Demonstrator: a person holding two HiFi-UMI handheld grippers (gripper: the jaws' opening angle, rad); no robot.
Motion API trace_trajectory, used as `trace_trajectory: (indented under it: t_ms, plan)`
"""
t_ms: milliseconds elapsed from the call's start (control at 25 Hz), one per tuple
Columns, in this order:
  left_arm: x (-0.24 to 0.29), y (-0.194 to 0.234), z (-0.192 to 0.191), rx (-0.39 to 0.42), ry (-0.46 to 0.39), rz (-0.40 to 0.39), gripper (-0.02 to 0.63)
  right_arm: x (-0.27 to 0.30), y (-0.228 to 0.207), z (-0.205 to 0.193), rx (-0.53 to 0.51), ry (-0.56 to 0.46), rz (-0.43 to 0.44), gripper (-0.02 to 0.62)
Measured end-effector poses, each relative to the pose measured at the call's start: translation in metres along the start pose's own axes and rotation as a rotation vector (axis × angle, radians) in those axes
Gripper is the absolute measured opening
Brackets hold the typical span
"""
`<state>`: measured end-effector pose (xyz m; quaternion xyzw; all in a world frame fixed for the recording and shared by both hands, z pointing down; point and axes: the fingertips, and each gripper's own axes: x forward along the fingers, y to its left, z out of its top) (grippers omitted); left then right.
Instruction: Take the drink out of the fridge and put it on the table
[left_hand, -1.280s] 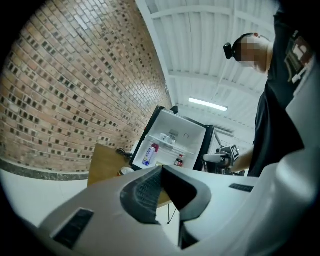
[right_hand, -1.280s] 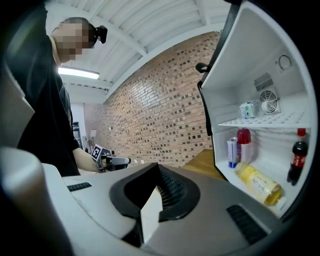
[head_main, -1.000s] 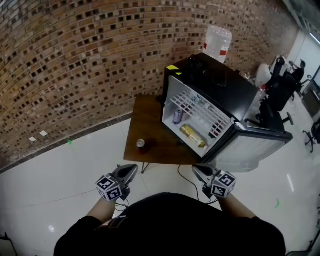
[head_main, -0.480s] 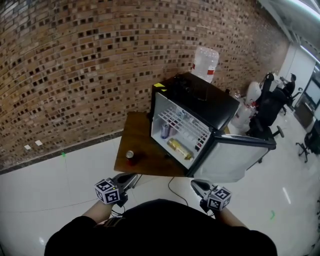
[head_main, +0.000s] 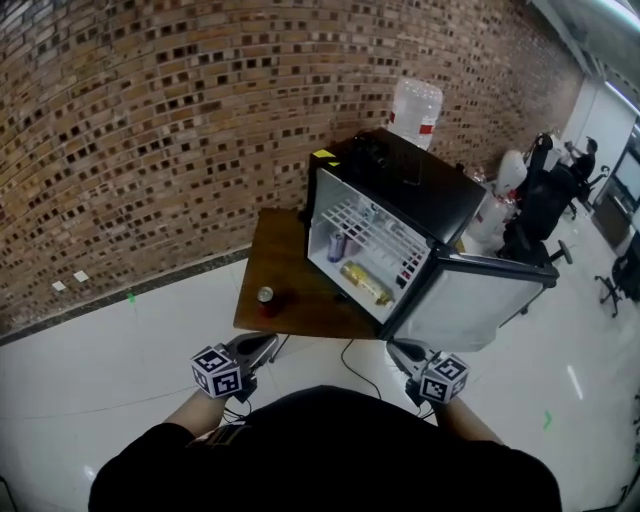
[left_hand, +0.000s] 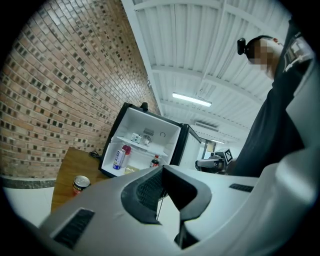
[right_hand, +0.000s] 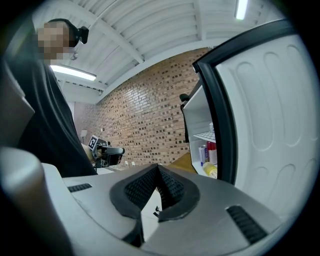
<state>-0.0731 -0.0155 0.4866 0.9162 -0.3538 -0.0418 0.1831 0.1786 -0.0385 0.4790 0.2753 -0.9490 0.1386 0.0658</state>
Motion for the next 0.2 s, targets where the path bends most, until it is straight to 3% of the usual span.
trace_trajectory:
  t_ms: [200]
  plan:
    - [-0.0036,0.0087,0.0005,-0.001,-0.002,0.007,0.005,0.0094,0.0003,0.0016,-0.014,-0.006,0.003,0.006]
